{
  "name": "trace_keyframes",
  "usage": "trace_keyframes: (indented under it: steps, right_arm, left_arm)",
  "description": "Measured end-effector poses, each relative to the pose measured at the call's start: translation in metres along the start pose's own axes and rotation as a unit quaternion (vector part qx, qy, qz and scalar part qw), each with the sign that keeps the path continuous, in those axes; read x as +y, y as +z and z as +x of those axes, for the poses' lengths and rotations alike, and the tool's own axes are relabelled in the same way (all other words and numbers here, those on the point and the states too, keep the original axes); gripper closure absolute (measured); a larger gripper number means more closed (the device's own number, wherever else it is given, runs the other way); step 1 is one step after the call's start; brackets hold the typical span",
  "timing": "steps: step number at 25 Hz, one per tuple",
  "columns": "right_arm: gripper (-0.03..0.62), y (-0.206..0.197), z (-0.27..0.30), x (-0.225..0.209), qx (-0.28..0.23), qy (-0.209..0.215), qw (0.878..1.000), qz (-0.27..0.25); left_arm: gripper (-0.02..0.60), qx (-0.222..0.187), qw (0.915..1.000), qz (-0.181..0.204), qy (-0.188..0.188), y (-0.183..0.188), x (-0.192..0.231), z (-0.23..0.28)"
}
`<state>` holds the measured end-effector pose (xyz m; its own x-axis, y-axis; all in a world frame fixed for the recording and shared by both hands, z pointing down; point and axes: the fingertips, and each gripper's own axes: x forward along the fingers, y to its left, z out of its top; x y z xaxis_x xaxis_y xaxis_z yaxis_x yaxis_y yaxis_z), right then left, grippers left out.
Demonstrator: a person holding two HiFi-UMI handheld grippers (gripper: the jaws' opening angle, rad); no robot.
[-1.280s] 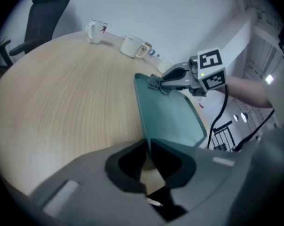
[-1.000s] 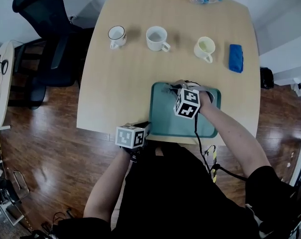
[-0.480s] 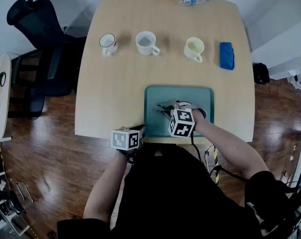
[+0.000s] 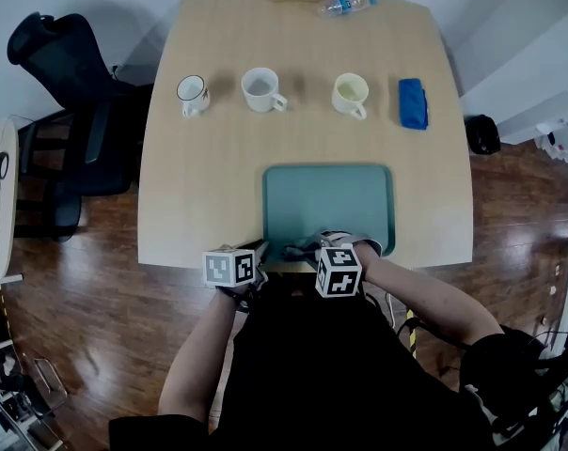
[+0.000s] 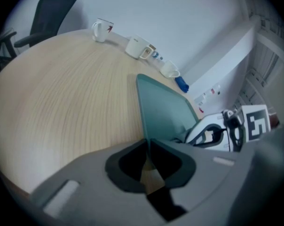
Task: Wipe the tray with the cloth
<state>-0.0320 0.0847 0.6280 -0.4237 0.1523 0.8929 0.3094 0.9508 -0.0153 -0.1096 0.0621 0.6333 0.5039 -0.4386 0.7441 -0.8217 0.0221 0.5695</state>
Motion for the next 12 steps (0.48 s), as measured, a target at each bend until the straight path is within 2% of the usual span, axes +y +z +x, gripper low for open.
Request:
trace_keyframes:
  steps: [3,5,12]
  right_arm:
    - [0.568,-0.004,-0.001,-0.011,0.001,-0.008,1.000,-0.001]
    - [0.568,-0.010,-0.004,-0.033,0.008,-0.031,0.999,-0.004]
    - [0.568,-0.057,-0.028,-0.149,0.044,-0.119,0.991,0.038]
  left_arm:
    - [0.548,0.002,1.0000,0.003,0.001,0.001,-0.001,0.000]
    - [0.548,0.003,1.0000,0.006,0.001,0.001,-0.002,0.001]
    - [0.548,0.004,1.0000,0.008,0.000,0.001,-0.003,0.001]
